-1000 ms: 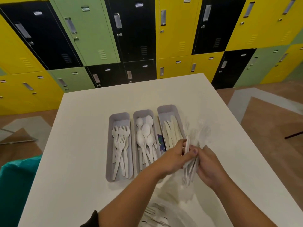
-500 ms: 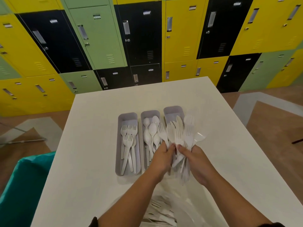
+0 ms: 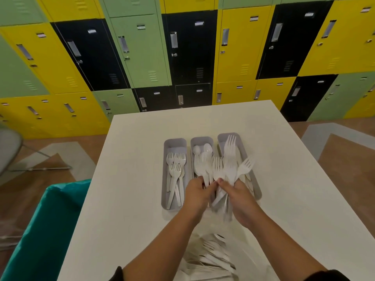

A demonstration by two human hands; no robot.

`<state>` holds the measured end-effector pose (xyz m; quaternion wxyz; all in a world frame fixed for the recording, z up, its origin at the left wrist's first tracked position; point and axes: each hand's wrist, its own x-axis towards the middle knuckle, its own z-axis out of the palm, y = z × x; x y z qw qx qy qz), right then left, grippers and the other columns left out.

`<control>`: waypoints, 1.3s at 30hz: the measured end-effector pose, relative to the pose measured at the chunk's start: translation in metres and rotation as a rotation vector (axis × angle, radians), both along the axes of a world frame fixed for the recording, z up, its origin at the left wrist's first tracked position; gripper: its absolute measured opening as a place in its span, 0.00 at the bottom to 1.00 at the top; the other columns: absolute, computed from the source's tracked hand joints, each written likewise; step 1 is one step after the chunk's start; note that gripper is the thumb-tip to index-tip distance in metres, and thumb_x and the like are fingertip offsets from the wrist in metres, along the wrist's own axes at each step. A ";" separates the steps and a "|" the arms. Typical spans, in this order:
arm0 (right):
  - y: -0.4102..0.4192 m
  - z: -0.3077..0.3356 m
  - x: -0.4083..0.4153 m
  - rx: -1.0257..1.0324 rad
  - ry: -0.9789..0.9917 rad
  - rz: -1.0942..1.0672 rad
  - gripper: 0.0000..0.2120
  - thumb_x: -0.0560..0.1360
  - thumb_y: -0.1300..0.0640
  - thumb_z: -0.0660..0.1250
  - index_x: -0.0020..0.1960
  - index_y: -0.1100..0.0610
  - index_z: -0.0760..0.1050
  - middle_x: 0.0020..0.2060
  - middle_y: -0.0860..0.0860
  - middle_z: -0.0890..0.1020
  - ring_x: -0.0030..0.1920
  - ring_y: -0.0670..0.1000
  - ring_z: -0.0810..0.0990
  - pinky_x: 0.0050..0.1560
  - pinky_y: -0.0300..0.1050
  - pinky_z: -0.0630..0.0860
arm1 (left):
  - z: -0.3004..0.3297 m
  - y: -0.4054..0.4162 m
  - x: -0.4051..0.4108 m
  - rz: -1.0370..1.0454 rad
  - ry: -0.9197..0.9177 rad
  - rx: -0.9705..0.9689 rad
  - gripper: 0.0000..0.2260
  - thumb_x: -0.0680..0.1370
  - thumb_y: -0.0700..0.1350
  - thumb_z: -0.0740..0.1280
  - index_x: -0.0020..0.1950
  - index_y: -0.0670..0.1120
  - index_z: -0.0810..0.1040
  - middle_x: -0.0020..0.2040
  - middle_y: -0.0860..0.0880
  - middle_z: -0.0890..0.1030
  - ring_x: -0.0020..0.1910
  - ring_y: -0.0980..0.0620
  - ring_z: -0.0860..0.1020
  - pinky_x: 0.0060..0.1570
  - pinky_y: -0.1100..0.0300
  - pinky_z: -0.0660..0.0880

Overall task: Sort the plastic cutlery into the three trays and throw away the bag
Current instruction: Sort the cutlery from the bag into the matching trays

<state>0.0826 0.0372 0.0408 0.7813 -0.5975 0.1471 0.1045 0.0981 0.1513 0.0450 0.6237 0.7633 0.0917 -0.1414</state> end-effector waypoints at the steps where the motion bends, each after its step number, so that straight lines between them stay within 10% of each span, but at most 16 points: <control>1: 0.002 0.000 0.001 0.004 -0.007 -0.001 0.14 0.79 0.60 0.59 0.64 0.53 0.73 0.56 0.52 0.83 0.56 0.51 0.82 0.57 0.46 0.76 | 0.001 0.004 0.000 0.015 0.010 -0.070 0.04 0.77 0.42 0.67 0.42 0.44 0.78 0.36 0.48 0.80 0.33 0.54 0.78 0.37 0.63 0.74; 13: 0.020 -0.006 0.006 0.069 -0.007 0.005 0.13 0.79 0.64 0.58 0.59 0.53 0.74 0.50 0.53 0.85 0.48 0.51 0.85 0.43 0.44 0.81 | -0.009 0.035 0.010 0.109 0.051 -0.206 0.05 0.76 0.39 0.68 0.50 0.40 0.81 0.42 0.41 0.85 0.39 0.44 0.83 0.45 0.50 0.81; 18: 0.018 -0.012 0.007 0.054 0.000 0.013 0.13 0.80 0.64 0.57 0.62 0.54 0.71 0.53 0.54 0.83 0.52 0.53 0.82 0.45 0.46 0.80 | -0.016 0.067 0.039 0.227 -0.078 0.206 0.10 0.74 0.42 0.71 0.36 0.44 0.73 0.34 0.46 0.77 0.35 0.48 0.77 0.34 0.60 0.72; 28: 0.011 -0.014 0.011 -0.003 0.014 0.036 0.16 0.79 0.61 0.58 0.66 0.61 0.71 0.55 0.53 0.83 0.54 0.53 0.83 0.50 0.50 0.80 | -0.030 0.085 0.078 0.051 -0.104 0.477 0.12 0.69 0.42 0.75 0.48 0.39 0.79 0.43 0.45 0.80 0.44 0.46 0.79 0.40 0.62 0.72; 36: 0.016 -0.013 0.012 0.105 0.074 -0.031 0.10 0.79 0.63 0.60 0.59 0.61 0.73 0.40 0.55 0.78 0.39 0.51 0.79 0.40 0.43 0.79 | -0.013 0.062 0.052 -0.002 -0.228 0.228 0.08 0.74 0.43 0.70 0.52 0.44 0.78 0.45 0.52 0.80 0.42 0.56 0.78 0.43 0.68 0.74; 39: 0.023 -0.008 0.012 0.093 0.029 -0.003 0.12 0.79 0.62 0.59 0.61 0.57 0.74 0.47 0.54 0.82 0.47 0.53 0.82 0.46 0.45 0.80 | 0.000 0.041 0.040 -0.267 -0.058 0.037 0.06 0.78 0.46 0.66 0.50 0.44 0.78 0.42 0.49 0.80 0.41 0.51 0.79 0.50 0.55 0.78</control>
